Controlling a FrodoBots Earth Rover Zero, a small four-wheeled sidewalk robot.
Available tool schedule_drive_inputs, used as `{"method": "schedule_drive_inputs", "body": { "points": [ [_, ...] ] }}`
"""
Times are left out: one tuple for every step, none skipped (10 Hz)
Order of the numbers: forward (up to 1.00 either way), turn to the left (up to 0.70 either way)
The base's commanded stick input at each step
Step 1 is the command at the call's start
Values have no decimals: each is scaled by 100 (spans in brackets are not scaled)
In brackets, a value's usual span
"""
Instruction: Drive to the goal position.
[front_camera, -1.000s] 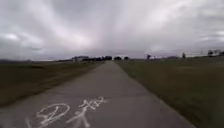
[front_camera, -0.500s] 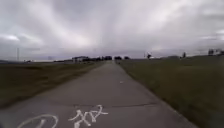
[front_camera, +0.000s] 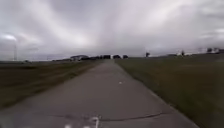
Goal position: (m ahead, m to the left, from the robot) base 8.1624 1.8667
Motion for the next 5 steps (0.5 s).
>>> {"method": "schedule_drive_inputs", "body": {
  "points": [
    [70,0],
    [70,0],
    [70,0],
    [70,0],
    [70,0]
  ]
}}
